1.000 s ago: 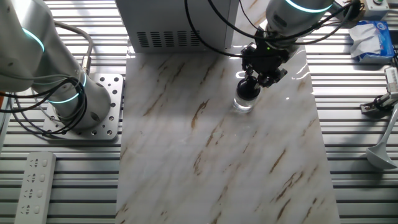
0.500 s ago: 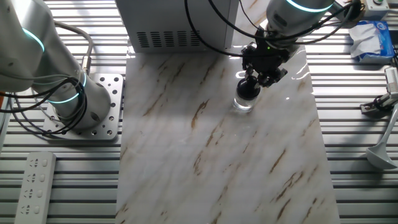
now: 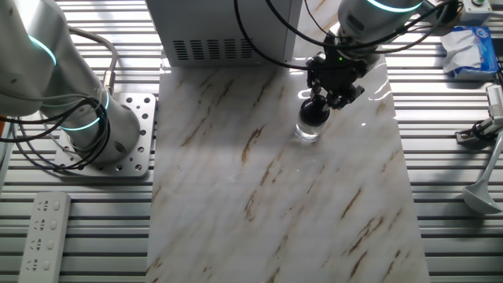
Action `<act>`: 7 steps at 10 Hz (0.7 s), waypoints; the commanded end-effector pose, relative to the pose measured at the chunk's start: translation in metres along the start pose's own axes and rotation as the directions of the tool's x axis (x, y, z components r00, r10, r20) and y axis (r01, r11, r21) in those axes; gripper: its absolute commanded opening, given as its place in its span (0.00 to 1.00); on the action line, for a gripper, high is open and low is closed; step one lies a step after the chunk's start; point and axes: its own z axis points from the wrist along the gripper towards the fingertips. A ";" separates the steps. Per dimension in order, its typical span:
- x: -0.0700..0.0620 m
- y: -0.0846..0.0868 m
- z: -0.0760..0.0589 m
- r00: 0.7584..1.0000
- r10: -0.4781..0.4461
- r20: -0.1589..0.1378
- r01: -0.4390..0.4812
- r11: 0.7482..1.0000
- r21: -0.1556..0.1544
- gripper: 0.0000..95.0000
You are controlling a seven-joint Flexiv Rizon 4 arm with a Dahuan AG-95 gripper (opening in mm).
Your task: Unscrew the lid from the jar
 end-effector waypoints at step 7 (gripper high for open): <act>-0.001 -0.001 -0.008 1.000 -0.010 -0.017 0.010 1.000 -0.019 0.00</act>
